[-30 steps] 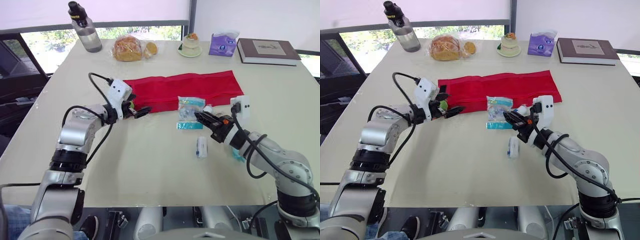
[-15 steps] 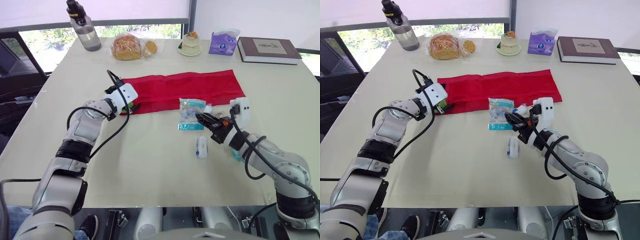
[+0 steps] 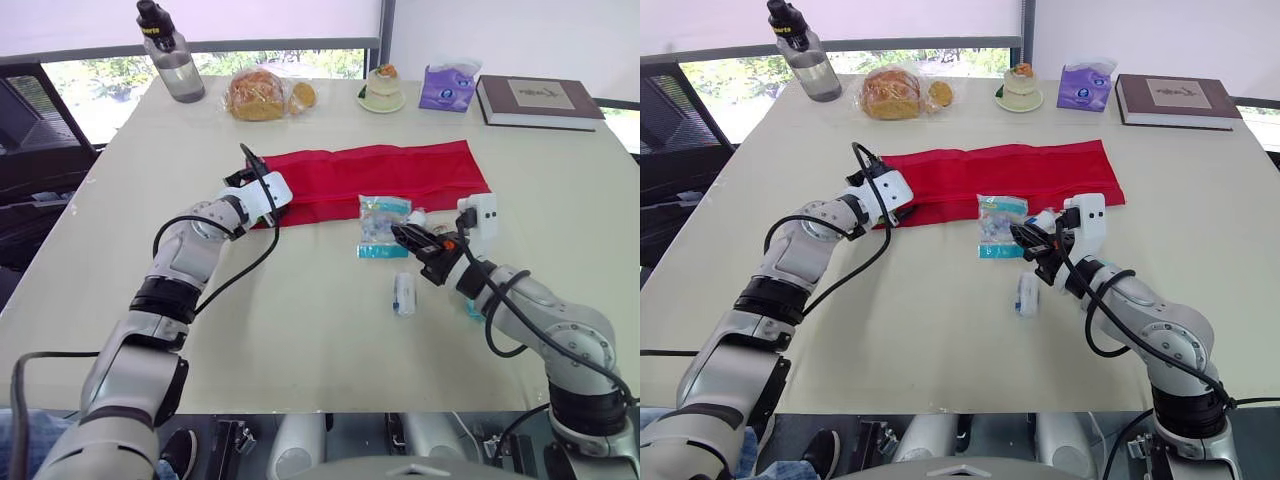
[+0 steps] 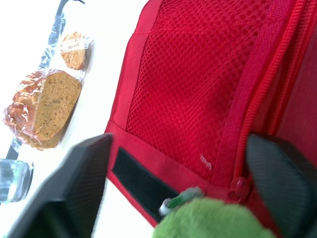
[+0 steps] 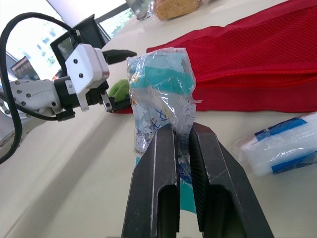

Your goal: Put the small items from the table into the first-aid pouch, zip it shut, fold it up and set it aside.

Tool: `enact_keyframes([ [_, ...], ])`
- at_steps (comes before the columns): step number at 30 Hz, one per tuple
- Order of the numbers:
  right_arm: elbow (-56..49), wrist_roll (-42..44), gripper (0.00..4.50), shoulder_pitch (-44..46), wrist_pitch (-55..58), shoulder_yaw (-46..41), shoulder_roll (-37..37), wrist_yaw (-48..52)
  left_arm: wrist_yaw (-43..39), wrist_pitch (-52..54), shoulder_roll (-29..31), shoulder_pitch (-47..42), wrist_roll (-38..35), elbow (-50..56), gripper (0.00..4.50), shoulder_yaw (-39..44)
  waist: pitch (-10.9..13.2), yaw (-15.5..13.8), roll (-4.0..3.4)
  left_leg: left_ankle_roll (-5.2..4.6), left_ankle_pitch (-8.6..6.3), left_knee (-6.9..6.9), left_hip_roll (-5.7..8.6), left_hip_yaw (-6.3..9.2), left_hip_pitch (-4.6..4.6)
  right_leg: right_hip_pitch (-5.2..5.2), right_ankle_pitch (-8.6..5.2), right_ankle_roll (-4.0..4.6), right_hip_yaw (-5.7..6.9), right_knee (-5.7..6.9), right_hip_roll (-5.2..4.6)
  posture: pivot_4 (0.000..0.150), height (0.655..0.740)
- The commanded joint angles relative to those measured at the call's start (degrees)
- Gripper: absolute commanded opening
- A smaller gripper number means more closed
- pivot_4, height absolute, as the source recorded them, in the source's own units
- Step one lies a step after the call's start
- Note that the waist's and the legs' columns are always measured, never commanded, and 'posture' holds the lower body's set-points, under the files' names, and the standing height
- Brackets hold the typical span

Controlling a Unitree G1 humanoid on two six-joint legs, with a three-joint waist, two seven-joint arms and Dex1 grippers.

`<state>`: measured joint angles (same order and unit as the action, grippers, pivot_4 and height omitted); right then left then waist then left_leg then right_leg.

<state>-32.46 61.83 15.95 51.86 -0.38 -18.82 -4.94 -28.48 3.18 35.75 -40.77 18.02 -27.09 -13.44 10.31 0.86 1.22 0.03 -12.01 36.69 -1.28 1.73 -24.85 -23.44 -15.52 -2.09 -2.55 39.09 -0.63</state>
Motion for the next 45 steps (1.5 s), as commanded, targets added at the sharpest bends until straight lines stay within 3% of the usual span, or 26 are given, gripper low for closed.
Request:
enact_keyframes([
  [1, -2.28, -0.33, 0.0, -0.1, -0.53, -0.37, 0.21, 0.57, 0.44, 1.24, -0.22, 0.5, 0.35, 2.06, 2.57, 1.05, 0.0, 0.02, 0.0, 0.0, 0.0, 0.01, 0.0, 0.0, 0.0, 0.0, 0.0, 0.0, 0.0, 0.02, 0.0, 0.15, 0.74],
  [2, -2.24, -0.44, 0.0, -0.02, -0.47, -0.36, 0.17, 0.71, 0.65, 1.4, -0.28, 0.39, 0.53, 1.72, 2.02, 1.05, 0.0, 0.02, 0.0, 0.0, 0.0, 0.04, 0.0, 0.02, 0.0, 0.0, 0.0, 0.0, 0.01, 0.05, 0.01, 0.15, 0.74],
  [4, -2.11, -0.62, 0.0, 0.22, -0.39, -0.35, 0.11, 0.95, 0.83, 1.7, -0.42, 0.09, 0.57, 1.13, 1.49, 1.14, 0.0, 0.04, 0.0, 0.0, 0.0, 0.07, 0.0, 0.03, 0.0, 0.0, 0.0, 0.0, 0.02, 0.1, 0.01, 0.15, 0.74],
  [5, -2.02, -0.71, 0.0, 0.35, -0.37, -0.36, 0.11, 1.05, 0.82, 1.95, -0.51, -0.04, 0.44, 0.92, 0.83, 1.26, 0.0, 0.09, 0.0, 0.0, 0.0, 0.1, 0.01, 0.03, 0.0, 0.0, 0.0, 0.0, 0.02, 0.14, 0.01, 0.15, 0.74],
  [7, -1.86, -0.91, 0.0, 0.53, -0.34, -0.41, 0.11, 1.26, 0.8, 2.13, -0.57, -0.13, 0.34, 0.73, 0.02, 1.36, 0.0, 0.14, 0.0, 0.0, 0.0, 0.16, 0.01, 0.02, 0.01, -0.01, 0.0, 0.0, 0.01, 0.24, 0.01, 0.15, 0.74],
  [28, 2.48, -0.03, 0.0, 1.52, 3.48, -1.28, 0.85, 1.76, -1.91, -5.97, -2.73, 4.02, -2.58, 8.26, 0.02, 1.16, 0.0, 0.05, 0.0, 0.0, 0.0, 0.59, 0.0, 0.04, 0.03, -0.01, 0.0, 0.01, 0.0, 0.71, 0.03, 0.15, 0.74],
  [37, 15.06, 5.74, 0.0, 9.27, 15.07, -2.88, 1.18, -0.92, -4.81, -6.81, -4.16, 8.17, -4.38, 14.3, 0.02, 1.64, 0.0, 0.27, 0.0, 0.0, 0.0, 0.61, -0.01, 0.02, 0.05, -0.01, 0.0, 0.01, -0.03, 0.74, 0.04, 0.15, 0.74],
  [45, 31.23, 0.94, 0.0, 22.03, 21.61, -1.81, 3.05, 2.04, -5.43, -10.43, -4.56, 9.47, -4.58, 15.39, 0.02, 0.97, 0.0, 0.27, 0.0, -0.01, 0.0, 0.61, 0.0, -0.03, 0.07, -0.02, 0.0, 0.01, -0.08, 0.76, 0.08, 0.15, 0.74],
])
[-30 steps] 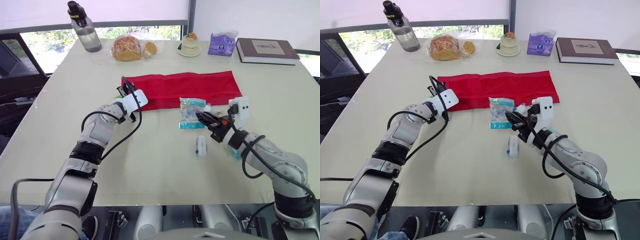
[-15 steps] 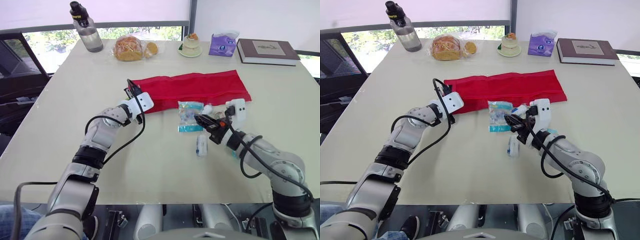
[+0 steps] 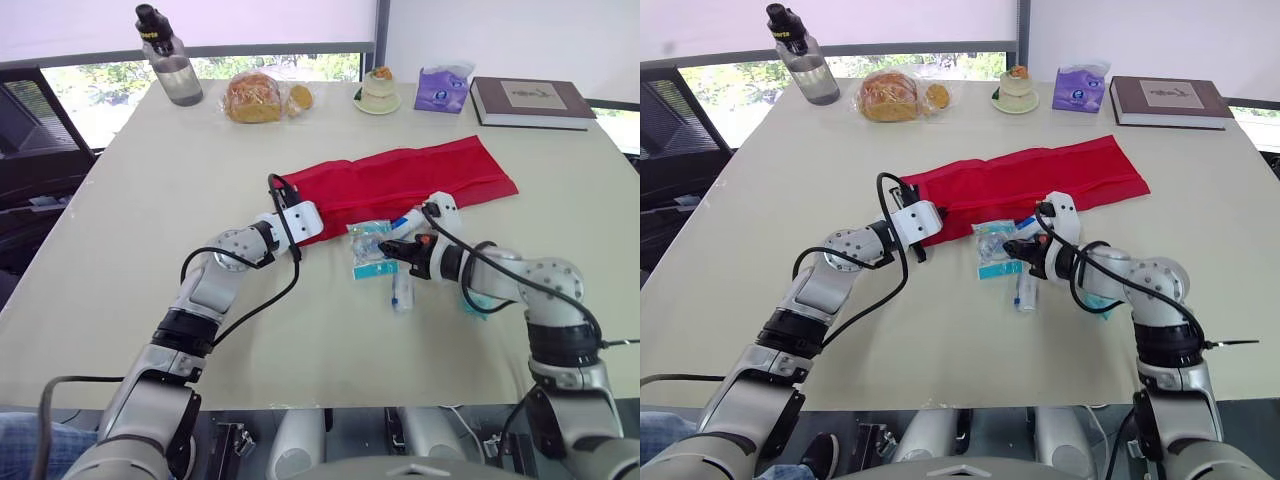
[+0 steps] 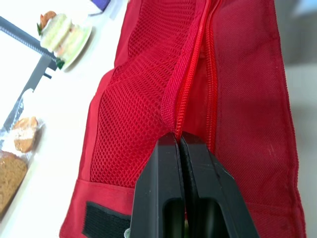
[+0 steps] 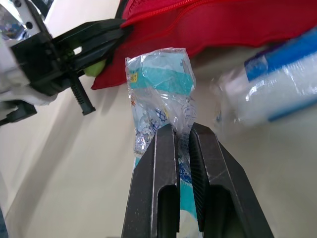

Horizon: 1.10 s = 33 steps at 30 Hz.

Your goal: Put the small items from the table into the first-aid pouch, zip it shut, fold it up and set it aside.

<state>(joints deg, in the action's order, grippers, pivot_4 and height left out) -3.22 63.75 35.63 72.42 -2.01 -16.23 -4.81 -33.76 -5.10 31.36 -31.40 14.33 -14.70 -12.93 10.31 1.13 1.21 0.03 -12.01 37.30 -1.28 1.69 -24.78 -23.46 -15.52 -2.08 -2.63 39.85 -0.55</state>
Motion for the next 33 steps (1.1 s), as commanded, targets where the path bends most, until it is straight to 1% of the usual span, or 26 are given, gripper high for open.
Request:
enact_keyframes([
  [1, 3.6, -1.74, 0.0, 3.67, 1.45, -0.1, 0.66, 2.65, -0.27, -2.38, -0.27, 0.35, -0.76, 3.37, 0.02, 0.27, 0.0, -0.06, 0.0, 0.0, 0.0, -0.01, 0.0, 0.0, 0.0, 0.0, 0.0, 0.0, 0.0, -0.01, 0.0, 0.15, 0.74],
  [6, 12.36, -6.61, 0.0, 10.62, 2.99, 1.0, 1.4, 7.67, -0.58, -3.03, -0.49, 1.47, -0.23, 4.85, 0.02, -0.14, 0.0, -0.1, -0.01, 0.0, 0.0, -0.05, 0.01, 0.0, -0.03, -0.03, 0.0, 0.0, 0.01, -0.01, -0.03, 0.15, 0.74],
  [10, 18.12, -10.19, 0.0, 14.17, 4.37, 1.73, 2.32, 11.56, -0.34, -3.16, -0.73, 1.78, -0.11, 5.6, 0.02, -0.12, 0.0, -0.08, -0.01, 0.0, 0.0, -0.06, 0.01, 0.02, -0.02, -0.03, 0.0, 0.01, 0.04, 0.0, -0.02, 0.15, 0.74],
  [17, 22.4, -15.76, 0.0, 16.74, 5.75, 3.56, 3.55, 17.74, 0.46, -2.97, -2.42, 1.69, 0.59, 6.93, 0.02, -0.82, 0.01, -0.06, -0.01, 0.0, 0.0, -0.07, 0.01, 0.0, -0.03, -0.04, 0.0, 0.01, 0.03, -0.01, -0.03, 0.15, 0.74],
  [26, 29.56, -20.12, 0.0, 22.09, 3.15, -3.36, 6.25, 19.26, -1.22, -3.75, -4.3, 1.21, 0.58, 6.9, 0.02, -2.31, 0.0, 0.03, -0.02, 0.0, 0.0, -0.08, 0.02, 0.02, -0.02, -0.05, 0.01, 0.01, 0.06, 0.01, -0.01, 0.15, 0.74],
  [33, 32.09, -19.07, 0.0, 23.08, 0.61, -16.08, 9.82, 13.14, -2.14, -3.29, -4.48, 1.23, 0.26, 5.54, 0.02, -2.14, 0.0, 0.0, -0.02, 0.0, 0.0, -0.1, 0.02, 0.02, -0.03, -0.05, 0.01, 0.01, 0.05, 0.01, -0.02, 0.15, 0.74],
])
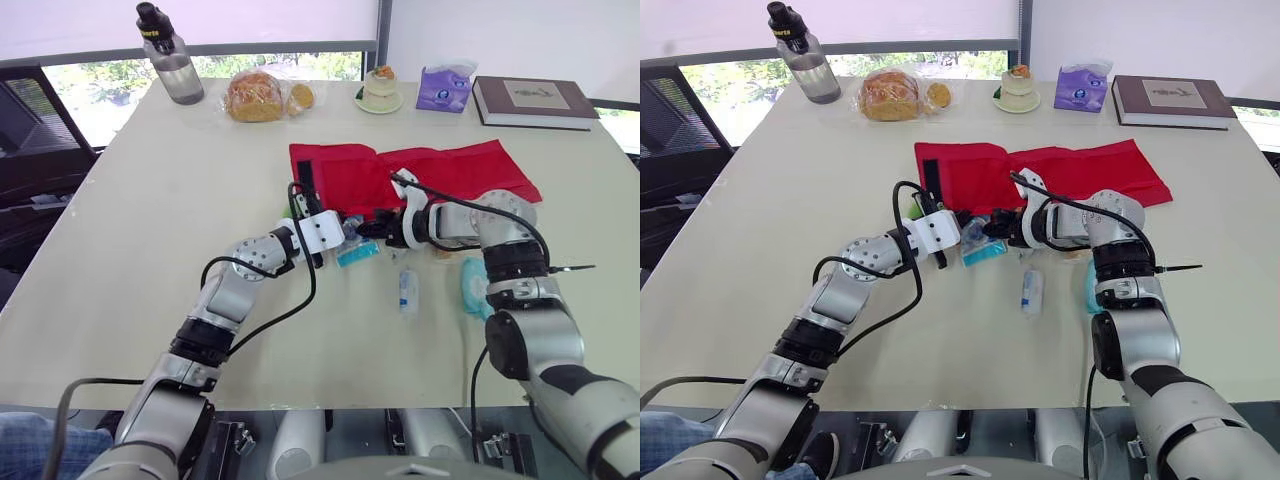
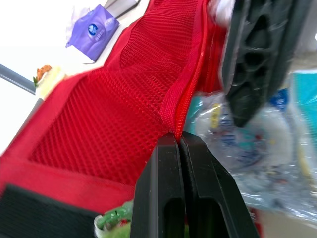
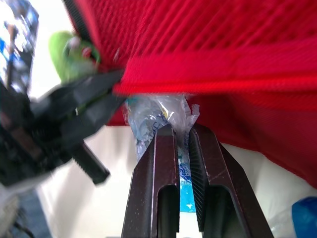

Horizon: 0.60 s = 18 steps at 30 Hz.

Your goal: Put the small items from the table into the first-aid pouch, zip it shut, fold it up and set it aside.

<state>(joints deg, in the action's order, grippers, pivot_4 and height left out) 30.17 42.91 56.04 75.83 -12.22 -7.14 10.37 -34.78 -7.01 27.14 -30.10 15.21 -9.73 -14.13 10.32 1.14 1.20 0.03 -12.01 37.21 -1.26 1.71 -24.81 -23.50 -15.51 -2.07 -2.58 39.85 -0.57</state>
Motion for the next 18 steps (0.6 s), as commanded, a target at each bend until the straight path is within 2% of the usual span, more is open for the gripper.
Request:
enact_keyframes([
  [1, -1.13, 2.13, 0.0, 2.71, -3.23, -7.81, 1.44, -3.26, -1.28, -1.15, -0.34, -0.01, -0.79, 0.49, 0.02, -0.89, 0.0, 0.01, 0.0, 0.0, 0.0, 0.0, 0.0, -0.01, 0.0, 0.0, 0.0, 0.0, 0.0, 0.0, 0.0, 0.15, 0.74],
  [8, -3.85, 6.3, 0.0, 1.06, -4.34, -20.85, 9.91, -15.13, -2.01, 0.2, -1.81, -0.17, -1.93, -0.1, 0.02, -0.85, 0.0, 0.36, 0.0, 0.0, 0.0, -0.05, 0.0, 0.0, 0.01, -0.02, 0.0, 0.0, 0.0, 0.01, 0.01, 0.15, 0.74],
  [14, -6.92, 10.92, 0.0, 0.79, -5.12, -27.93, 14.9, -22.73, -2.41, 1.37, -2.08, -0.58, -2.9, -1.29, 0.02, 0.35, 0.0, 0.97, -0.01, 0.0, 0.0, -0.06, 0.0, 0.01, -0.01, -0.02, 0.0, 0.0, 0.0, 0.0, -0.02, 0.15, 0.74],
  [18, -9.25, 12.96, 0.0, -0.54, -4.21, -28.8, 16.61, -25.59, -2.62, 3.22, -2.55, -0.42, -3.81, -1.31, 0.02, 1.15, 0.0, 1.06, -0.02, 0.0, 0.0, -0.07, 0.01, 0.02, -0.01, -0.02, 0.0, 0.0, 0.02, 0.0, -0.02, 0.15, 0.74],
])
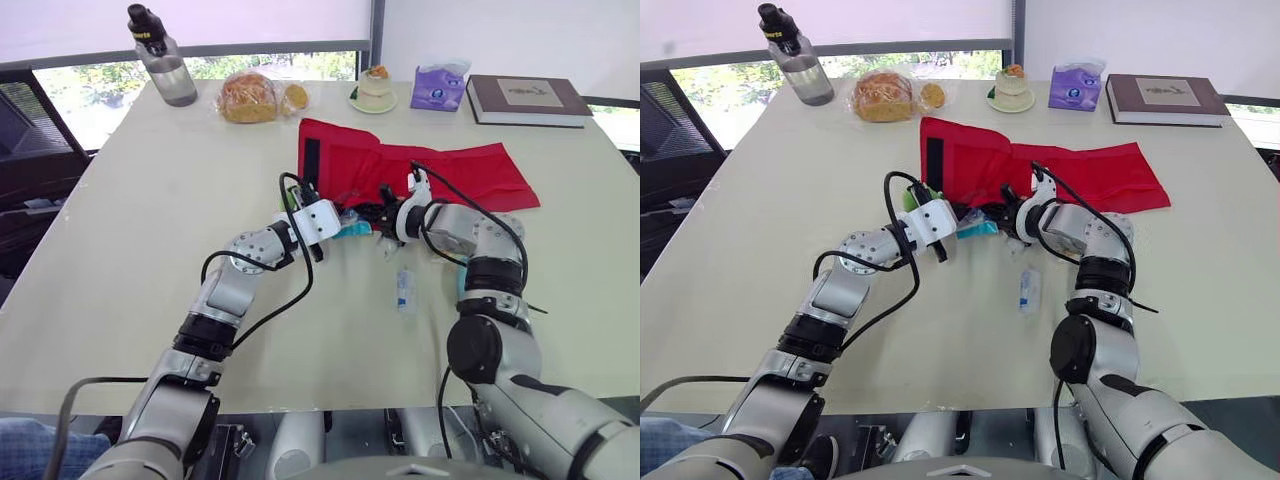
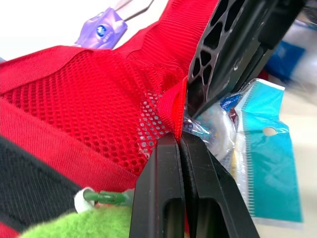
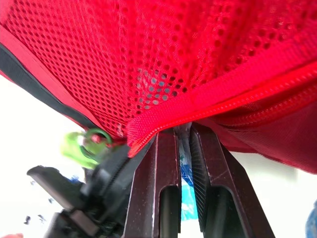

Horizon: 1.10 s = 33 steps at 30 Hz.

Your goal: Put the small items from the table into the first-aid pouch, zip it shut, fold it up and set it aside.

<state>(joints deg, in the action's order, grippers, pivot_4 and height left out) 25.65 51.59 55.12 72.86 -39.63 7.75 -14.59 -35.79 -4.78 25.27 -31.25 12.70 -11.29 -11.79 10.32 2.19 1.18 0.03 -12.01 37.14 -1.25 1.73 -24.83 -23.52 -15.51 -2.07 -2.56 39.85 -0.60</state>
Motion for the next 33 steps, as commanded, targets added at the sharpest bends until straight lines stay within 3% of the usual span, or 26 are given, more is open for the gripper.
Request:
enact_keyframes([
  [1, -5.25, 5.08, 0.0, 0.06, -0.97, -1.56, 2.08, -1.31, -1.61, 1.44, -0.71, 0.78, -1.38, 0.33, 0.02, -1.08, 0.0, 0.06, 0.0, 0.0, 0.0, 0.0, 0.0, 0.0, 0.0, 0.0, 0.0, 0.0, 0.0, -0.01, 0.0, 0.15, 0.74],
  [12, -8.91, 11.9, 0.0, -3.74, -4.15, -0.55, 6.52, -9.72, -4.08, 4.33, -2.27, 2.01, -4.27, 4.01, 0.02, -1.94, 0.0, 0.22, -0.01, 0.0, 0.0, -0.03, -0.01, -0.02, 0.01, 0.0, 0.0, 0.0, -0.03, -0.01, 0.02, 0.15, 0.74],
  [23, -9.64, 12.87, 0.0, -7.02, -12.06, 7.5, 7.47, -9.48, -3.52, 5.21, -2.81, 1.28, -4.45, 2.95, 0.02, -1.13, 0.01, 0.29, -0.01, 0.0, 0.0, -0.04, -0.01, -0.03, 0.01, -0.01, 0.0, 0.0, -0.05, -0.02, 0.06, 0.15, 0.74],
  [27, -12.19, 14.22, 1.57, -10.56, -8.47, 10.61, 5.71, -11.5, -3.18, 5.22, -2.28, 0.34, -5.13, 0.25, 0.0, 0.46, 0.01, 0.27, -0.01, 0.0, 0.0, -0.05, -0.02, -0.02, 0.01, -0.01, -0.01, 0.0, -0.05, -0.03, 0.06, 0.15, 0.74],
  [33, -14.88, 17.35, 1.57, -12.9, -6.63, 13.77, 4.79, -11.31, -3.01, 4.96, -2.24, -1.27, -6.29, -2.74, 0.0, 1.46, 0.01, 0.31, -0.01, 0.0, 0.0, -0.05, -0.03, -0.02, 0.02, -0.01, -0.01, 0.0, -0.06, -0.03, 0.06, 0.15, 0.74],
])
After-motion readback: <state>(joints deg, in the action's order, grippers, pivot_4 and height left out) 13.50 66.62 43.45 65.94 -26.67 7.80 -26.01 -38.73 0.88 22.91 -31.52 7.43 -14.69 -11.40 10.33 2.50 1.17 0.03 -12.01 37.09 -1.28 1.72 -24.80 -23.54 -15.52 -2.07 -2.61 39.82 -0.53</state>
